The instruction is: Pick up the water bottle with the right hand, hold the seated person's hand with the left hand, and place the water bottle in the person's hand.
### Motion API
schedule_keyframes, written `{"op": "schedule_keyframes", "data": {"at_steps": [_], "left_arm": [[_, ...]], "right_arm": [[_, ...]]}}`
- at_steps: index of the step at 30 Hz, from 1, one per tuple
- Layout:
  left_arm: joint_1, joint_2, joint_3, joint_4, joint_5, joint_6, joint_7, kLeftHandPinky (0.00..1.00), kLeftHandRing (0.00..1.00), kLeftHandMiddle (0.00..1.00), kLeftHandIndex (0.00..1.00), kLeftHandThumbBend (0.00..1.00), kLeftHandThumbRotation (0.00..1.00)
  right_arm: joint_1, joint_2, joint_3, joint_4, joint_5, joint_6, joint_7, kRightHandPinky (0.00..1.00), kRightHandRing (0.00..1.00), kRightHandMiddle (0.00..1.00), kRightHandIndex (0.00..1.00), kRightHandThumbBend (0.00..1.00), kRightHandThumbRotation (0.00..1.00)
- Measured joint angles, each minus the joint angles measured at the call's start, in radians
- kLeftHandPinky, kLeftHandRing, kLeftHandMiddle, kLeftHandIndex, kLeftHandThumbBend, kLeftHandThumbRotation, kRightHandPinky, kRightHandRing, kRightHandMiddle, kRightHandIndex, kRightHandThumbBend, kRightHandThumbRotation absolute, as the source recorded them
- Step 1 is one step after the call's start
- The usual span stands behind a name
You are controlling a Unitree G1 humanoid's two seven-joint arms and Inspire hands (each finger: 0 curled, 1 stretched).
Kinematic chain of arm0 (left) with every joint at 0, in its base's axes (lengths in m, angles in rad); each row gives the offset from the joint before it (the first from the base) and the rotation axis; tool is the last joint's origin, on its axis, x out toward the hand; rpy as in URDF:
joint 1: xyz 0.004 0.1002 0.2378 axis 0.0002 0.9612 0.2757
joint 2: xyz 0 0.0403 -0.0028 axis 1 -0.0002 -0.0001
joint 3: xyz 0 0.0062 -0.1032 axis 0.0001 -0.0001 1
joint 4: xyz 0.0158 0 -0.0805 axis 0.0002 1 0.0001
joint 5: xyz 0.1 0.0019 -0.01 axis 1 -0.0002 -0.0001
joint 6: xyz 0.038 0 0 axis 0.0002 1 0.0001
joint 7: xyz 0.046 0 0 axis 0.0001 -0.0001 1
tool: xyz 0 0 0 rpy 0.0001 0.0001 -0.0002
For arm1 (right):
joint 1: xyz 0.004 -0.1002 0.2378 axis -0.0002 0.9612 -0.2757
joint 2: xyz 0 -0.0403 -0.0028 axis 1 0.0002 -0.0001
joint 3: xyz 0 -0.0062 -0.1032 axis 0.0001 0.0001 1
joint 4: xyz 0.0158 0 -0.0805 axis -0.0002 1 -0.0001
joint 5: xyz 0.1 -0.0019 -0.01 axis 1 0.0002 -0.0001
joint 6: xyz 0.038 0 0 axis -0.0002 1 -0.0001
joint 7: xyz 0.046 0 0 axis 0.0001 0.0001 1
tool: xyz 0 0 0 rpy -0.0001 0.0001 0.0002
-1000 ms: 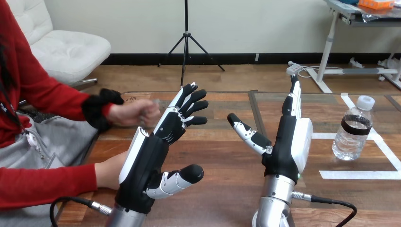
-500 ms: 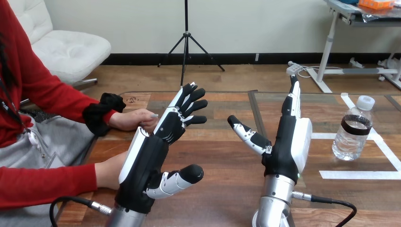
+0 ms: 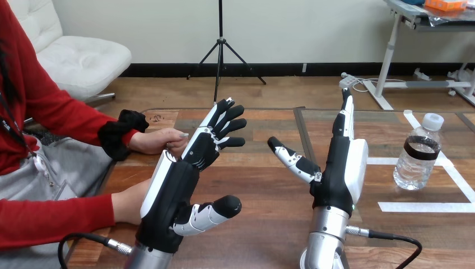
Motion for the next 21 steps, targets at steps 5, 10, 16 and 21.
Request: {"op": "schedule_keyframes", "data": {"at_steps": [5, 10, 16, 21], "left_arm": [[0.000, 0.000, 0.001, 0.000, -0.001, 0.000, 0.001, 0.76, 0.87, 0.91, 0.94, 0.85, 0.80], [0.000, 0.001, -0.001, 0.000, -0.009, 0.000, -0.005, 0.78, 0.88, 0.92, 0.95, 0.85, 0.78], [0.000, 0.001, -0.001, 0.000, -0.012, 0.000, -0.006, 0.78, 0.88, 0.92, 0.95, 0.84, 0.78], [0.000, 0.001, -0.002, 0.000, -0.017, 0.002, -0.010, 0.78, 0.88, 0.92, 0.95, 0.85, 0.78]], "right_arm": [[0.000, 0.000, -0.001, 0.000, 0.009, -0.006, 0.010, 1.00, 1.00, 1.00, 1.00, 0.99, 0.44], [0.000, 0.000, -0.001, 0.000, 0.011, -0.006, 0.010, 1.00, 1.00, 1.00, 1.00, 1.00, 0.49], [0.000, 0.000, -0.006, 0.000, 0.017, -0.006, 0.013, 1.00, 1.00, 1.00, 1.00, 1.00, 0.53], [0.000, 0.000, -0.009, -0.001, 0.023, -0.006, 0.017, 1.00, 1.00, 1.00, 1.00, 1.00, 0.56]]}}
